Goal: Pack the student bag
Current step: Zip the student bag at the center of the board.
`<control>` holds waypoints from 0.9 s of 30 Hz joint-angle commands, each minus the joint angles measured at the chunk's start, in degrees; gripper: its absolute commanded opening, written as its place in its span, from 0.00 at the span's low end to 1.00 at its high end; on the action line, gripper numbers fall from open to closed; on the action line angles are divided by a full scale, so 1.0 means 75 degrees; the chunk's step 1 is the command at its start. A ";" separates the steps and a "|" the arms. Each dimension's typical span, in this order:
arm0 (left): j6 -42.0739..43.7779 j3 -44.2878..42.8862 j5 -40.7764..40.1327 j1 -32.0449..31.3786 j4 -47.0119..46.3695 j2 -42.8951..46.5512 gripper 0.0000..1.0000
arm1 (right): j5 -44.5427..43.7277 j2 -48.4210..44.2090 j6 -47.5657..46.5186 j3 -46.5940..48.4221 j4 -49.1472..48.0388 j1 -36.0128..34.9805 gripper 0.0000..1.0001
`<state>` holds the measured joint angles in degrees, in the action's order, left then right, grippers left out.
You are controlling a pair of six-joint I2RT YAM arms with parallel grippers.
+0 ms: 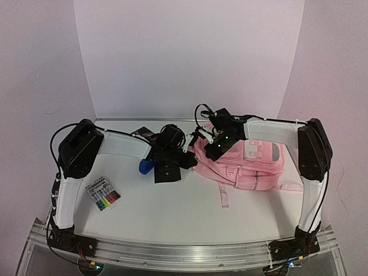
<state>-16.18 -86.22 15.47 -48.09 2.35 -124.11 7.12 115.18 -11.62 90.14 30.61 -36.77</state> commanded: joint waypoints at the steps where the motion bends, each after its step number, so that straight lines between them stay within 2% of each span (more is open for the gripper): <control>1: 0.0844 -0.0421 -0.0090 -0.0797 0.0496 0.0163 0.00 | 0.0071 0.0193 0.0501 0.0522 -0.0414 0.0109 0.00; 13: 0.1135 -0.0339 -0.0960 -0.1517 0.0201 0.0046 0.00 | 0.0438 0.0368 0.0908 0.0878 -0.0390 0.0185 0.00; 20: -0.0196 0.0977 -0.1265 -0.1244 -0.1440 0.0654 0.00 | 0.0950 0.0149 0.0964 0.0586 -0.0397 0.0515 0.00; 27: 0.0362 0.0944 -0.1601 -0.1355 -0.1234 0.0627 0.00 | 0.1602 0.0322 0.1203 0.0596 -0.0373 0.0865 0.00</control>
<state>-16.20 -79.42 2.73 -55.69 -8.05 -122.35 18.01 116.61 -5.06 93.34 33.77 -32.72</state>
